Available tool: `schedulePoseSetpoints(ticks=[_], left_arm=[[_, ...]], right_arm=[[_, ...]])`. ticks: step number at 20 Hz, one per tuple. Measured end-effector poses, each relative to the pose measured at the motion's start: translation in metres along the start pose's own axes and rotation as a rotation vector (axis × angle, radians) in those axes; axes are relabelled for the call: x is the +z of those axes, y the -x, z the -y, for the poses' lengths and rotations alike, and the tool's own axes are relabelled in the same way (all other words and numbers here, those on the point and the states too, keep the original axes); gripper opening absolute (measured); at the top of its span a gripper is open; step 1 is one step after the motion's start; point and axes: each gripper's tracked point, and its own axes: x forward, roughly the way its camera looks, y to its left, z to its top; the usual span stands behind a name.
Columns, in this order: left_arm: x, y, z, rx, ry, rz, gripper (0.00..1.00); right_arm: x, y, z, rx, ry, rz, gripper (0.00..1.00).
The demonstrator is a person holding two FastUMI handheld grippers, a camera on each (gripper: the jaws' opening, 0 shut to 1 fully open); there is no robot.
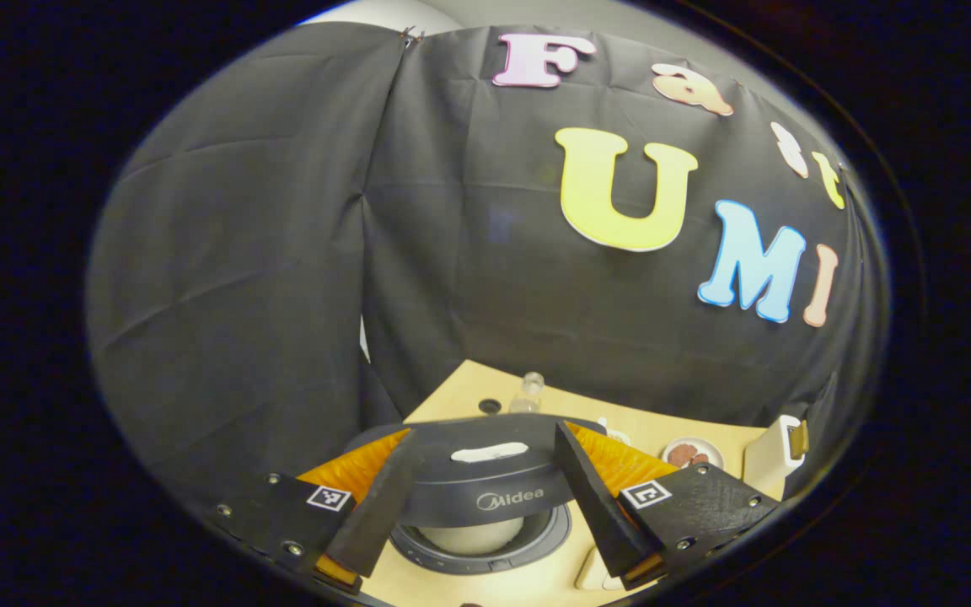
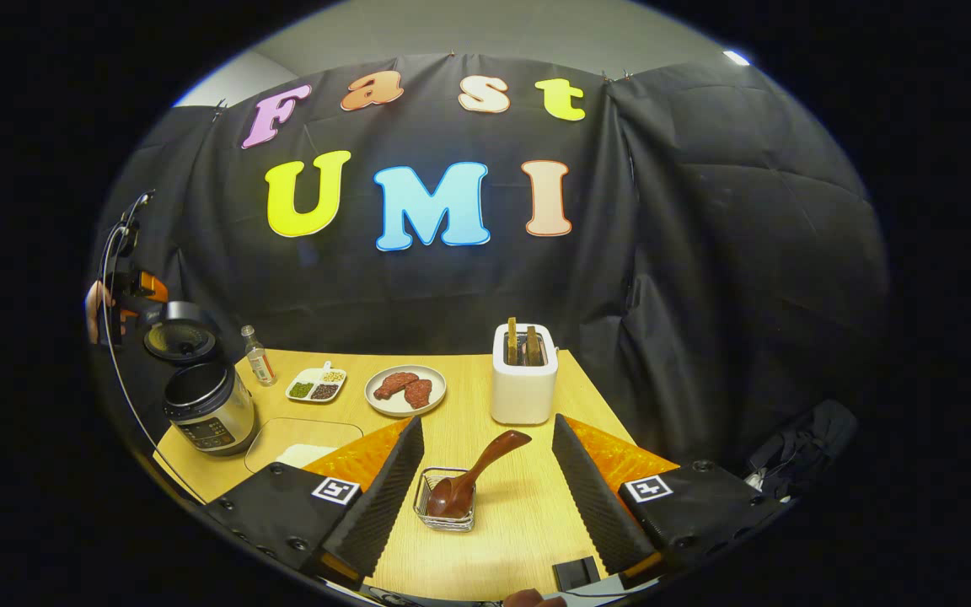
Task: Close the left gripper, press the button to open the rice cooker; take a wooden spoon from the chopstick holder with the right hand, scoop a spoonful of rice and pour it into the rice cooker, then put the wooden spoon back into the chopstick holder.
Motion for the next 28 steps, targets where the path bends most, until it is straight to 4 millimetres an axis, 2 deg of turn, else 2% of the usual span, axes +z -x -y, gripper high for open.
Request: schedulePoseSetpoints(ticks=[3,6,9,14,16,18,21,23,28], left_arm=[[-0.046,0.008,0.004,0.014,0.008,-0.07,1.0],[-0.089,0.008,0.008,0.036,0.012,-0.135,1.0],[-0.121,-0.002,0.012,0.055,-0.014,-0.179,1.0],[-0.159,-0.012,0.015,0.082,-0.114,-0.207,1.0],[-0.154,-0.013,0.014,0.093,-0.105,-0.17,1.0],[-0.156,-0.008,0.014,0.106,-0.08,-0.164,1.0],[-0.158,-0.013,0.013,0.122,-0.075,-0.15,1.0],[-0.166,-0.012,0.015,0.127,-0.065,-0.177,1.0],[-0.164,-0.014,0.015,0.14,-0.077,-0.172,1.0]], right_arm=[[-0.007,-0.004,0.005,0.018,-0.013,-0.015,0.98],[-0.012,-0.01,0.011,0.034,0.0,-0.021,0.98],[-0.014,-0.013,0.015,0.048,0.009,-0.021,0.98],[-0.021,-0.018,0.022,0.085,0.021,-0.035,0.98],[-0.022,-0.02,0.027,0.099,0.031,-0.04,0.98],[-0.021,-0.022,0.033,0.115,0.034,-0.039,0.98],[-0.021,-0.026,0.04,0.152,0.042,-0.035,0.98],[-0.022,-0.028,0.047,0.173,0.054,-0.032,0.98],[-0.015,-0.032,0.059,0.207,0.074,-0.022,0.98]])
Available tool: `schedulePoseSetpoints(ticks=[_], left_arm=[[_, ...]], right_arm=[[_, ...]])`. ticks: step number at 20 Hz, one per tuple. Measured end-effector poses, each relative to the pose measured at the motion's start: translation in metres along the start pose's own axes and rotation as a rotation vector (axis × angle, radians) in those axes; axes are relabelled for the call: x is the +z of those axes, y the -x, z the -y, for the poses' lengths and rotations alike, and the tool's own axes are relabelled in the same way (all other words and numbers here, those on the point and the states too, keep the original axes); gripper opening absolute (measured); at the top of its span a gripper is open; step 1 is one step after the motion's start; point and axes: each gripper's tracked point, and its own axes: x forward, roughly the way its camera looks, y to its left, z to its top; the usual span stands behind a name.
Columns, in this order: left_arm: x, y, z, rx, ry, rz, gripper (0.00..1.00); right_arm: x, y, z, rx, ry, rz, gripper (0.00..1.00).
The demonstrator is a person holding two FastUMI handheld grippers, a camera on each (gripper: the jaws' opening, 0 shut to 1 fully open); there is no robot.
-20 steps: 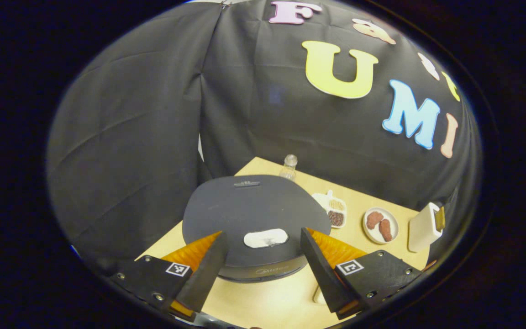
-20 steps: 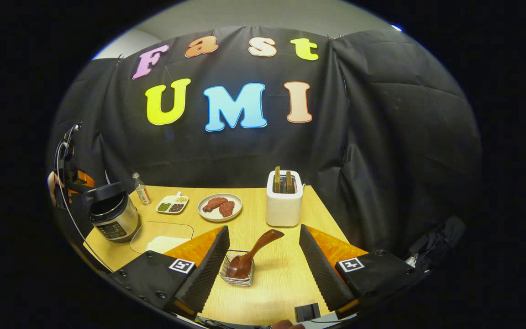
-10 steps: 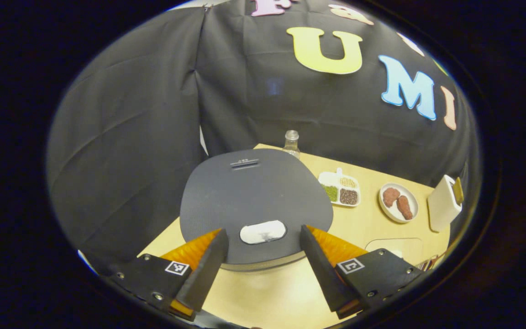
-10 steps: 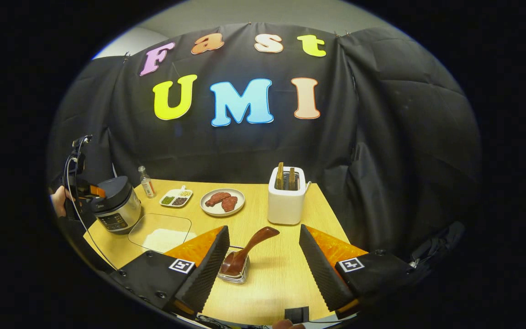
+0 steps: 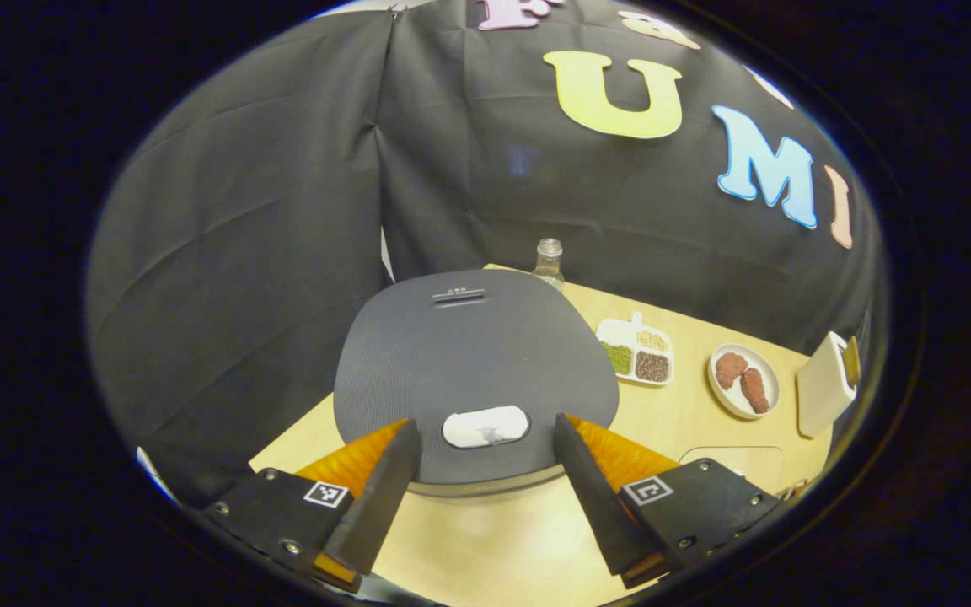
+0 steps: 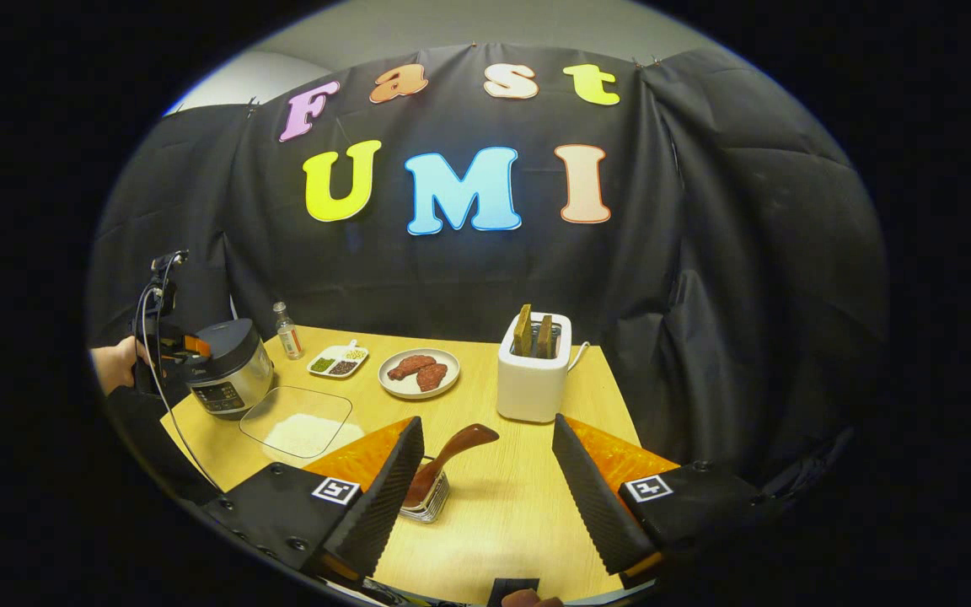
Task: Close the left gripper, press the button to open the rice cooker; take a wooden spoon from the chopstick holder with the right hand, scoop a spoonful of rice and pour it into the rice cooker, then put the wooden spoon back into the chopstick holder.
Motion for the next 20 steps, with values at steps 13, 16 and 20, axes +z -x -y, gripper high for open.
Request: schedulePoseSetpoints(ticks=[13,16,20], left_arm=[[0.047,0.144,0.029,-0.126,-0.286,0.232,0.97],[0.095,0.216,0.026,-0.171,-0.283,0.425,0.97],[0.135,0.301,0.035,-0.279,-0.17,0.639,0.99]], right_arm=[[0.063,0.013,-0.036,-0.071,0.009,0.116,0.98],[0.093,0.029,-0.047,-0.091,-0.037,0.199,0.98],[0.12,0.056,-0.057,-0.133,-0.045,0.312,0.98]])
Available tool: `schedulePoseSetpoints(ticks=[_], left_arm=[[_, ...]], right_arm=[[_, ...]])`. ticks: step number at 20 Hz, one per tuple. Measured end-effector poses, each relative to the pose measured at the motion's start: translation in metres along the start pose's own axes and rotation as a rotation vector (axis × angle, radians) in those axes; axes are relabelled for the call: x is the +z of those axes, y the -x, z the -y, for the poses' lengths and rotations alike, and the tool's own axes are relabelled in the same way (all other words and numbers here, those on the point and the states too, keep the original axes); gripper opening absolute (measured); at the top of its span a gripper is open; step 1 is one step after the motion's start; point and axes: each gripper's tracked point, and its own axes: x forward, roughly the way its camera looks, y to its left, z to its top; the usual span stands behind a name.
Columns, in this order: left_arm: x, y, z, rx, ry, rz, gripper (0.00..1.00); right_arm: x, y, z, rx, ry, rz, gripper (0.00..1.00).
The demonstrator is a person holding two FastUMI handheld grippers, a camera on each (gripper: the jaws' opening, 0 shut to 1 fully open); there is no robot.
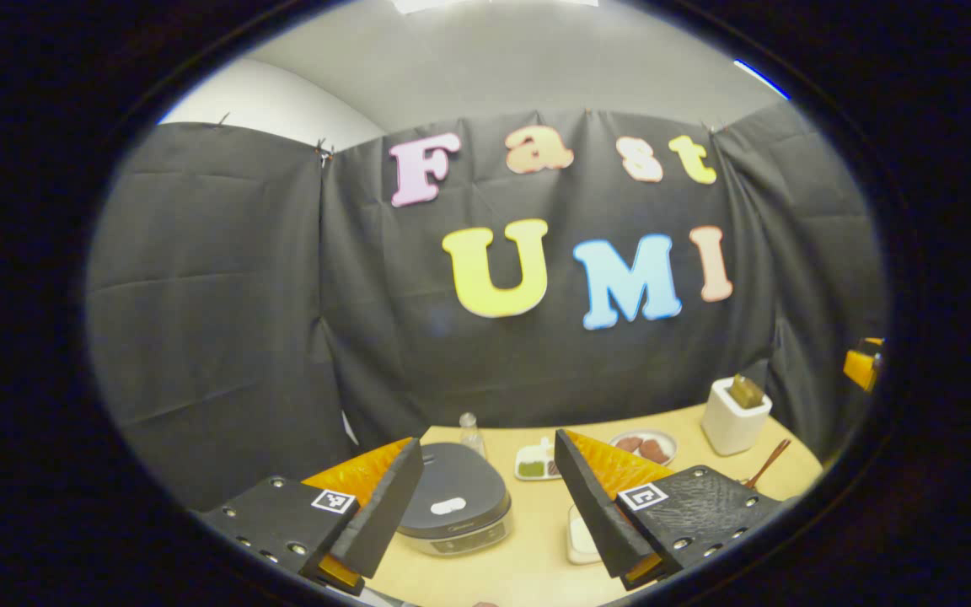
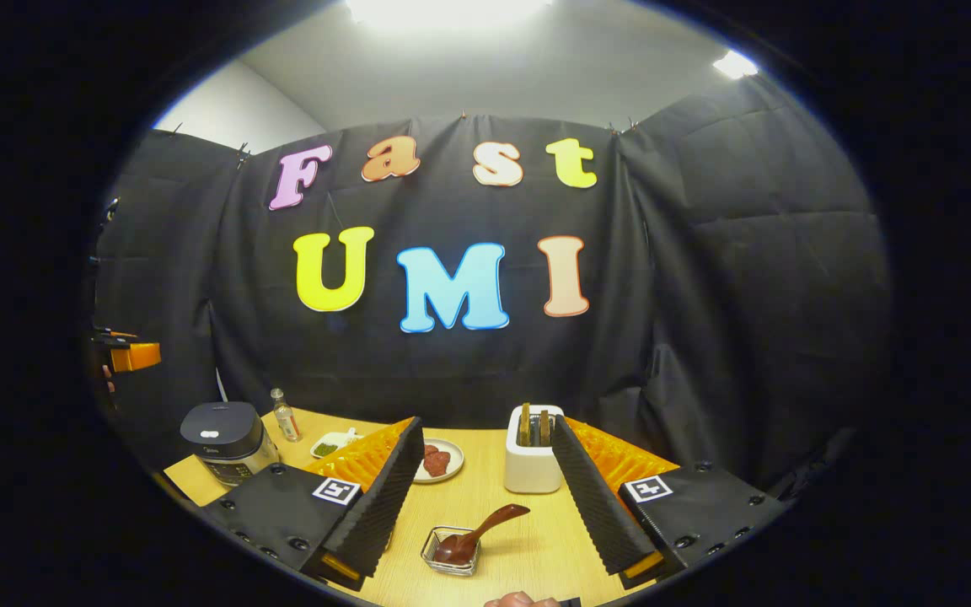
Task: Close the left gripper, press the button to open the rice cooker; take a wooden spoon from the chopstick holder with the right hand, scoop a spoonful of rice and pour it into the rice cooker, then put the wooden spoon back into the chopstick holder.
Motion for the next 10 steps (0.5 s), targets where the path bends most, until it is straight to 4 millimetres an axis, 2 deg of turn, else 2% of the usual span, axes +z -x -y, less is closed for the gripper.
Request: schedulePoseSetpoints(ticks=[3,5,6,8,10], left_arm=[[0.018,0.026,-0.004,-0.016,0.009,0.092,0.98],[0.029,0.044,-0.005,-0.027,0.005,0.147,0.98],[0.03,0.049,-0.003,-0.037,0.028,0.164,0.98],[0.012,0.056,0.008,-0.069,0.091,0.128,0.98],[-0.005,0.054,0.012,-0.088,0.1,0.095,0.98]], right_arm=[[0.016,0.012,-0.007,-0.001,-0.03,0.051,0.98],[0.022,0.02,0.001,-0.041,-0.009,0.091,0.98],[0.019,0.024,0.003,-0.059,-0.003,0.095,0.98],[0.003,0.029,-0.002,-0.072,-0.02,0.056,0.98],[-0.005,0.033,-0.006,-0.073,-0.032,0.022,0.98]])
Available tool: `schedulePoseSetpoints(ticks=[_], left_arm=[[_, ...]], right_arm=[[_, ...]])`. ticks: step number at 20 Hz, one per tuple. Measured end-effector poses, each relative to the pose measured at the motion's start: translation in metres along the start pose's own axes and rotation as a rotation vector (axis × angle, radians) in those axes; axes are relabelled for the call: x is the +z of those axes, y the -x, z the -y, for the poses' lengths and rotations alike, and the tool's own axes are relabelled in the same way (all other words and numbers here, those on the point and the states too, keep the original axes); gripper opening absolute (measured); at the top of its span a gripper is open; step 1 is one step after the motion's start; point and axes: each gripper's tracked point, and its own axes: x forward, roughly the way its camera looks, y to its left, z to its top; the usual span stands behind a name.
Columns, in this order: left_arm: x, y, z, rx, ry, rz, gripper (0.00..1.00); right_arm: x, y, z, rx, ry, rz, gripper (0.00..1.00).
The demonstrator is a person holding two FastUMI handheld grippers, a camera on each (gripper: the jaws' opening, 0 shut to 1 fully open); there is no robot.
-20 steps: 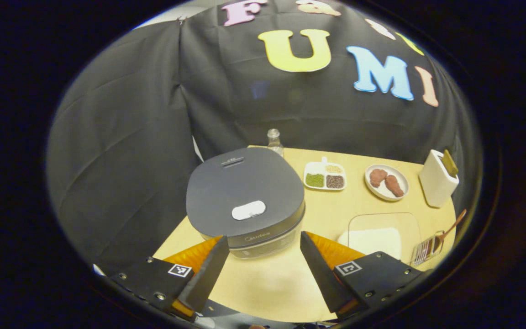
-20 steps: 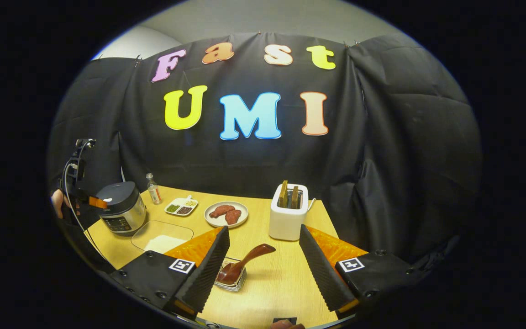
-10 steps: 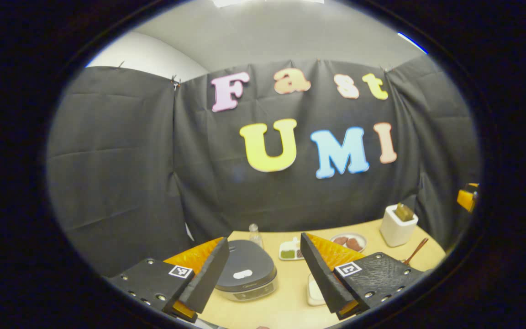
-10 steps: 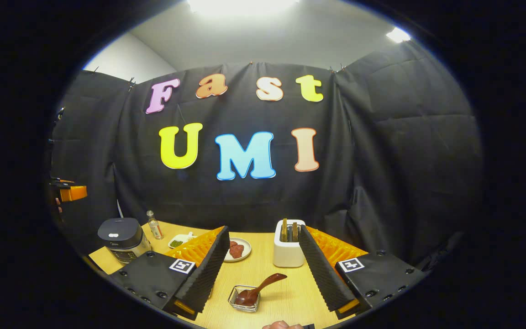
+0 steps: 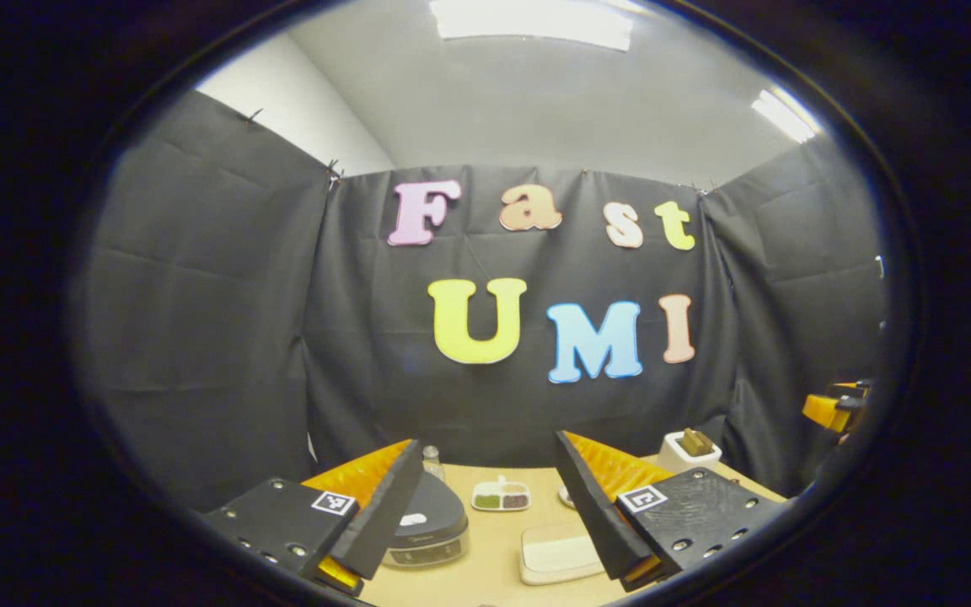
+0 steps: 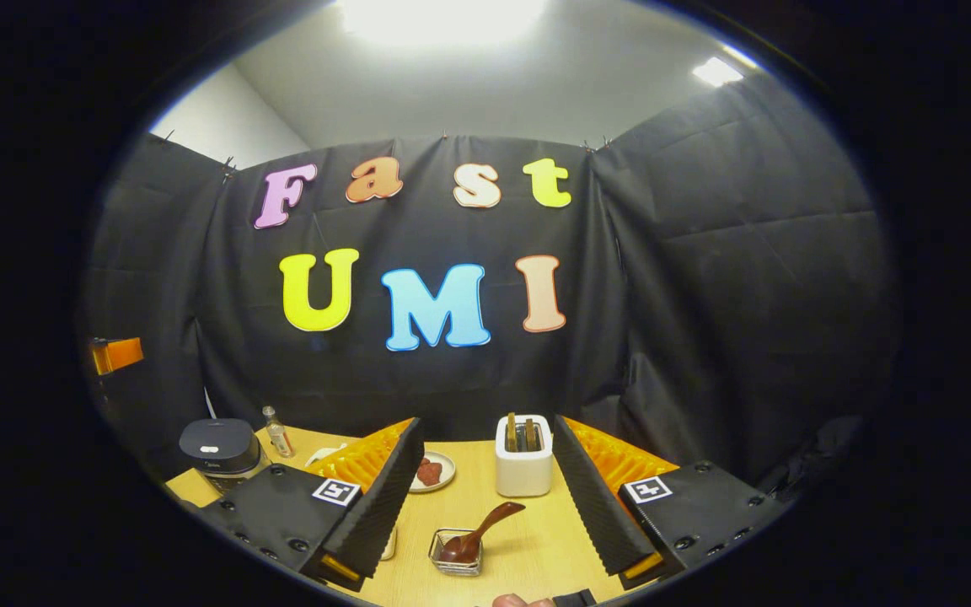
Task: Close the left gripper, press the button to open the rice cooker; take a wooden spoon from the chopstick holder with the right hand, scoop a spoonful of rice and pour it into the rice cooker, then put the wooden spoon back into the chopstick holder.
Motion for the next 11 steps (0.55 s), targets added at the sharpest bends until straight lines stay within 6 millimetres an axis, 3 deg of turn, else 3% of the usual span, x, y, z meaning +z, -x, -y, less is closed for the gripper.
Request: schedulePoseSetpoints(ticks=[6,11], left_arm=[[-0.033,-0.01,0.012,-0.005,0.008,-0.034,0.98],[-0.059,-0.016,0.01,0.024,0.024,-0.058,0.97]], right_arm=[[-0.015,0.001,-0.009,0.018,0.012,-0.063,0.98],[-0.018,-0.002,-0.01,0.041,0.044,-0.109,0.98]])
